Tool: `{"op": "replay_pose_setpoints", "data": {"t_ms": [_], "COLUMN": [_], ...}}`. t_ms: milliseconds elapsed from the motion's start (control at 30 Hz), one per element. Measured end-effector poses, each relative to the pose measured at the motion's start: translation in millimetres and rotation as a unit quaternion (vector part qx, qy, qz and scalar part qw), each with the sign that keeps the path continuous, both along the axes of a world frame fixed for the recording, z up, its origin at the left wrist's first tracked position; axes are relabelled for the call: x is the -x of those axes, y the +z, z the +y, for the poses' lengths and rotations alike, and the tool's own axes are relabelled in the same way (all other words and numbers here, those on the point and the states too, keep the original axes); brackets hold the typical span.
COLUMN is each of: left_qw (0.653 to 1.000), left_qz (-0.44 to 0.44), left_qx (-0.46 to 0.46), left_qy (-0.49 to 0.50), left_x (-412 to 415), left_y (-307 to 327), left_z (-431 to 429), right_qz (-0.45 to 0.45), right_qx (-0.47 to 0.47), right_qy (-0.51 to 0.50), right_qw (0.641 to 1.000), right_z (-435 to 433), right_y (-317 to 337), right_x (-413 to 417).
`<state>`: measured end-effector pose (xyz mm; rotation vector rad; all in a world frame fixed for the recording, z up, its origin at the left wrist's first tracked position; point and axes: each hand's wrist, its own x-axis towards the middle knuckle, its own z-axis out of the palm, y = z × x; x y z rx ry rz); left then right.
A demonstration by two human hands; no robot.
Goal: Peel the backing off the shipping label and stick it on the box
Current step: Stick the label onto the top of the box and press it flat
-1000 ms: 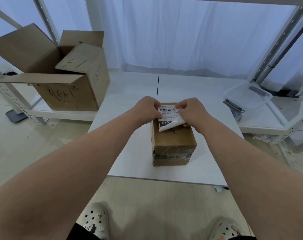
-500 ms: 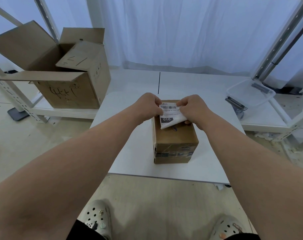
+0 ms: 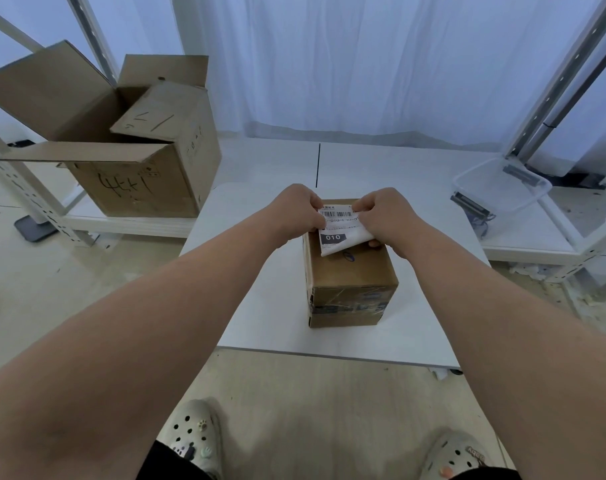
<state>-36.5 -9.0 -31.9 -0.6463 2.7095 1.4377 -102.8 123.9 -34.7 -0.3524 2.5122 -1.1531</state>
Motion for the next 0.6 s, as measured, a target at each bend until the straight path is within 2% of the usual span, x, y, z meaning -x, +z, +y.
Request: {"op": "replay_pose_setpoints", "data": {"t_ms": [600], "left_qw": [0.999], "left_qz": [0.013], "left_qx": [-0.049], "left_qy": [-0.006], "left_x": [-6.1], "left_y": [-3.3], "left_z": [1.2], "right_qz": [0.084], "right_qx": [-0.021], "right_qy": [0.046], "right_qw": [0.995], "right_z": [10.6], "right_y": [-6.7], "right_x": [1.4]}}
